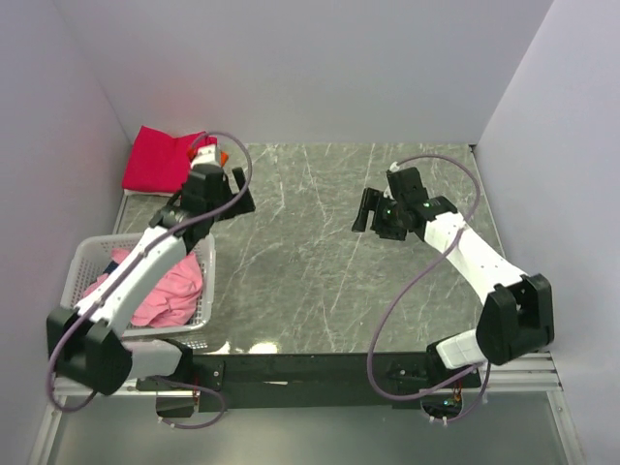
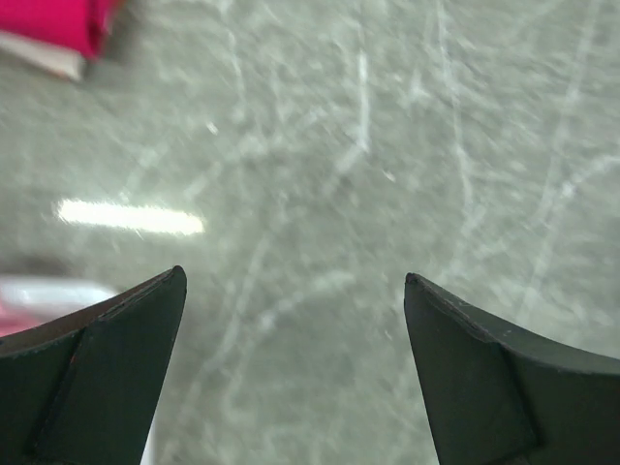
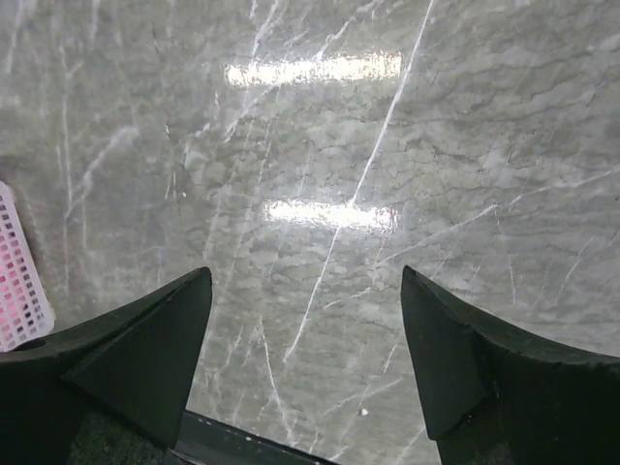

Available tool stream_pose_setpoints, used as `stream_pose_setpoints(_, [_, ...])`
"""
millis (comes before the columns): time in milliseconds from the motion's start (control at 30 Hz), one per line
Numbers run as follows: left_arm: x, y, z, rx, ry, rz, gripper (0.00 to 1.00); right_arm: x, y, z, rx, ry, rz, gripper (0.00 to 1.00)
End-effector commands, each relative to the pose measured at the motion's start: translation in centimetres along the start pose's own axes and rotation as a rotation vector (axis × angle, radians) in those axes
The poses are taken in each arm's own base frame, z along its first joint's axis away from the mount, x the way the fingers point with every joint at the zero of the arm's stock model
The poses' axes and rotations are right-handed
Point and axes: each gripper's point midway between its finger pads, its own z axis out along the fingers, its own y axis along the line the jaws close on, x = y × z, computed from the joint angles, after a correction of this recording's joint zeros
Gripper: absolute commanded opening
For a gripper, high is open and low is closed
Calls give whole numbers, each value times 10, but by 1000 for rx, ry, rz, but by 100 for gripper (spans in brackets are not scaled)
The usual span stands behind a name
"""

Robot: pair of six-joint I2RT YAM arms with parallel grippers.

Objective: Fold and stack the t-shirts
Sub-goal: Reset both grippers

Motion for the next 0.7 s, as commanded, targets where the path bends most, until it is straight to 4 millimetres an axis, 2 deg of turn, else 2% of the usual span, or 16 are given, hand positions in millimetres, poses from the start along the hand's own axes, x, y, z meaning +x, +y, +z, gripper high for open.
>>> stream_pose_setpoints(0, [10, -5, -30, 5, -35, -115, 100, -13, 5, -9, -27, -107, 2, 85])
stream_pose_setpoints(67, [26, -6, -40, 9, -22, -117, 99, -6, 4, -8, -38, -111, 0, 85])
stream_pose_setpoints(100, [24, -6, -50, 15, -42, -132, 100, -7, 6, -12, -54, -133, -2, 85])
stream_pose_setpoints(200, [34, 4, -64, -9, -45, -125, 99, 1, 5, -14, -73, -152, -3, 85])
stream_pose_setpoints(300, [42, 19, -72, -64, -31, -118, 99, 5, 3, -17, -85, -168, -5, 85])
stream_pose_setpoints(667, [49, 43, -103, -109, -33, -134, 100, 12, 5, -38, -115, -196, -13, 85])
